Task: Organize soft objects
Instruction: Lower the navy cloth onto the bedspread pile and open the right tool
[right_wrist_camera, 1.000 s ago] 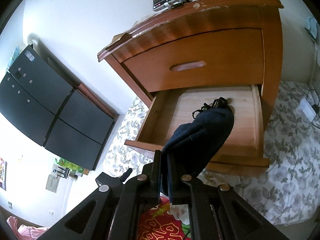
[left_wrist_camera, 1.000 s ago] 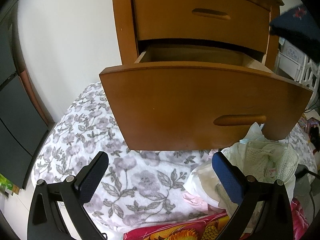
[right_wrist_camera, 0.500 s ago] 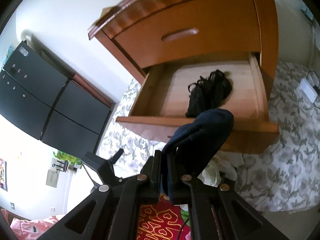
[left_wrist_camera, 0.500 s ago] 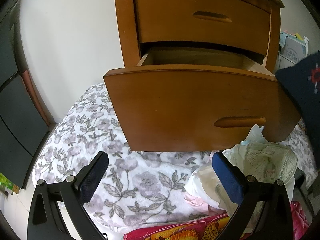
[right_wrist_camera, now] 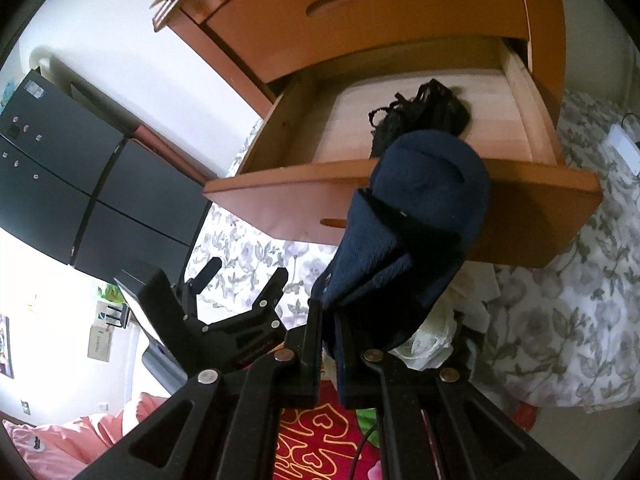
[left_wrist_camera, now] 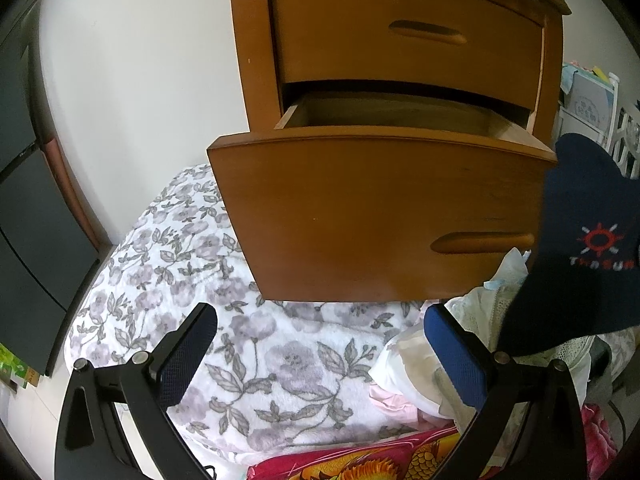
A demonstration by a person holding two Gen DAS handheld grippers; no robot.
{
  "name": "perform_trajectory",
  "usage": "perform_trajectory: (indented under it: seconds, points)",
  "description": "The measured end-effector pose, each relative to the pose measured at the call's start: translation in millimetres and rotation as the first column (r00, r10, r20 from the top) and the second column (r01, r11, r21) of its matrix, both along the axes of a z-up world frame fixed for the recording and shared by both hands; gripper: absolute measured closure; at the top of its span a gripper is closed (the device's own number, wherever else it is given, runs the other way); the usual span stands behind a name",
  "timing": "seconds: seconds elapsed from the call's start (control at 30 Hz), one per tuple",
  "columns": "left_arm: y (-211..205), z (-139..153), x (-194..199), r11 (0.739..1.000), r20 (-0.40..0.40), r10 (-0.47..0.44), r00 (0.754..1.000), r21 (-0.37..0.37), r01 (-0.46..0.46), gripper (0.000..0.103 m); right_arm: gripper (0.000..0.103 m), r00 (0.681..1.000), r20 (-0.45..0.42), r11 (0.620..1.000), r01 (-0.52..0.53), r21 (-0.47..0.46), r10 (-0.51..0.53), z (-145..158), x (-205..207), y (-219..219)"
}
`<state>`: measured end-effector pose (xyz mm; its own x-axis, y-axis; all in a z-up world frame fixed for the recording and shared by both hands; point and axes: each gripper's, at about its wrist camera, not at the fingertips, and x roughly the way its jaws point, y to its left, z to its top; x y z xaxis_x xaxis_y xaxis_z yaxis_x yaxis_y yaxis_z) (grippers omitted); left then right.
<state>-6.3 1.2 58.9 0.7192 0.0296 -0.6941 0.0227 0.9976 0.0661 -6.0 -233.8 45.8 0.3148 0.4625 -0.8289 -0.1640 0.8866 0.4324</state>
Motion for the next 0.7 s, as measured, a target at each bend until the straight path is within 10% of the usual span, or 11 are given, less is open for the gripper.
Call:
perform_trajectory:
  seconds: [0.7]
  points:
    - [0.5, -1.7, -0.8, 1.000, -0.007, -0.003, 1.000, 0.001, 0.003, 0.000, 0.096, 0.974, -0.219, 0.996, 0.035, -0.077, -0.051, -80.2, 6.0, 2.9]
